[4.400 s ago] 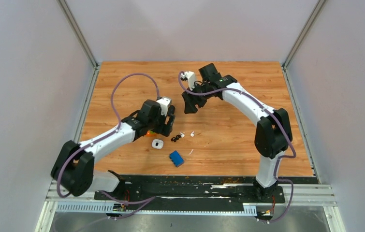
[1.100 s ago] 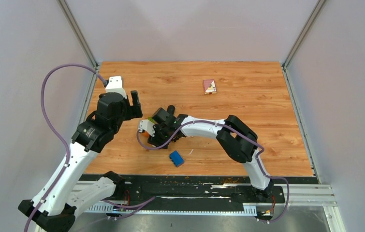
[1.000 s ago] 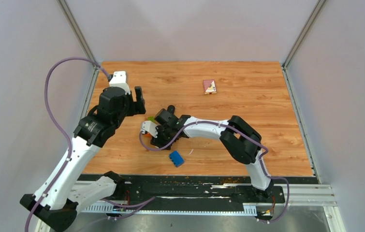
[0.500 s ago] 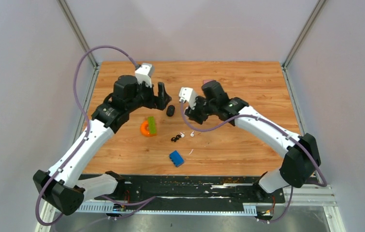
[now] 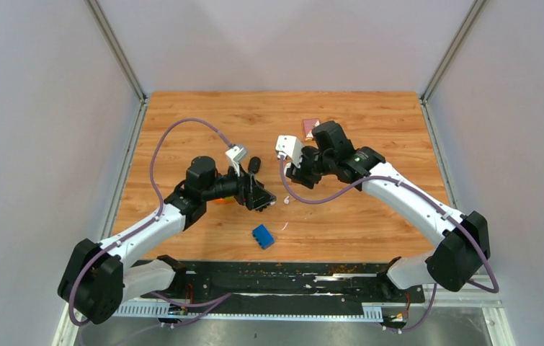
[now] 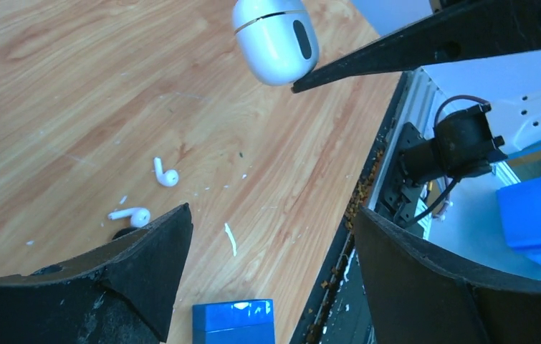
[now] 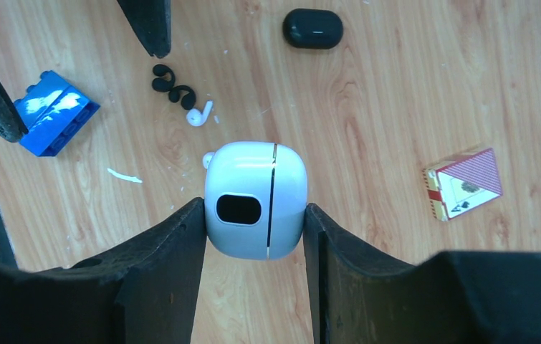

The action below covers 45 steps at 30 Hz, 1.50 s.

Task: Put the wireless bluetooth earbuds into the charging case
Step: Pick up the charging case at the center of the board.

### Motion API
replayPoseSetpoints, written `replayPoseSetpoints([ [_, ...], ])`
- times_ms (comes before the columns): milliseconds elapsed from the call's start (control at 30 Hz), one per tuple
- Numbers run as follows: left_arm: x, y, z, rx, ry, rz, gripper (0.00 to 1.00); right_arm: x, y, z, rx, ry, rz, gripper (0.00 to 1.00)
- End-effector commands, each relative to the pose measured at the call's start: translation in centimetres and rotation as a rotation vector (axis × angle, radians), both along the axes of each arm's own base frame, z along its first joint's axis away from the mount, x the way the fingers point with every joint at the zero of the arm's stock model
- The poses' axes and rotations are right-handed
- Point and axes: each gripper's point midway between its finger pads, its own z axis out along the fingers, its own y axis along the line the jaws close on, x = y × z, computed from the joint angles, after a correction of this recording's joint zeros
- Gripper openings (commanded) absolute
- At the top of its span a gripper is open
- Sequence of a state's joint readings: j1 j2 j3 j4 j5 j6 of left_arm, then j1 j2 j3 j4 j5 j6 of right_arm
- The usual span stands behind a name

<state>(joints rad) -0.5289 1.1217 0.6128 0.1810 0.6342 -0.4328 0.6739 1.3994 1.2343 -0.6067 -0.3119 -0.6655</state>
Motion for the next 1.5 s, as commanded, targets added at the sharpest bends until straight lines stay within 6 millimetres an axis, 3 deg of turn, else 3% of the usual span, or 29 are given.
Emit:
replayPoseSetpoints([
  [0,-0.7,-1.2,4.0,-0.184,-0.153,-0.062,0.89,-1.8,1.2,1.4,0.040,0.033,0.108,0.22],
  [200,-0.2,-3.0,3.6,-0.244,-0.003,-0.112,0.89,-2.9,2.3,1.5,0.032,0.042,0.174,0.22],
  [300,0.1,-4.6,4.3,-0.316,0.083,-0.188,0.81,-3.1,2.5,1.6,0.024,0.031,0.187,0.22],
  [500,0.7,-5.4,6.2,-0.483,0.126,-0.210,0.73,-3.7,2.3,1.6,0.009,0.012,0.197,0.22],
  [733,0.6,-5.5,5.1,-0.435,0.156,-0.213,0.59,-3.7,2.2,1.8,0.016,0.005,0.190,0.22],
  [900,0.5,-5.3,3.9,-0.378,0.188,-0.196,0.64,-3.2,2.2,2.1,0.014,-0.012,0.178,0.23],
  [1100,0.6,-5.3,3.3,-0.353,0.195,-0.188,0.60,-3.0,2.3,2.7,0.017,-0.025,0.174,0.23],
  [1367,0.8,-5.6,4.1,-0.381,0.196,-0.207,0.36,-3.0,2.2,2.7,0.016,-0.025,0.173,0.24],
  [1467,0.9,-5.6,3.9,-0.381,0.187,-0.203,0.24,-3.2,2.2,2.5,0.015,-0.016,0.178,0.31],
])
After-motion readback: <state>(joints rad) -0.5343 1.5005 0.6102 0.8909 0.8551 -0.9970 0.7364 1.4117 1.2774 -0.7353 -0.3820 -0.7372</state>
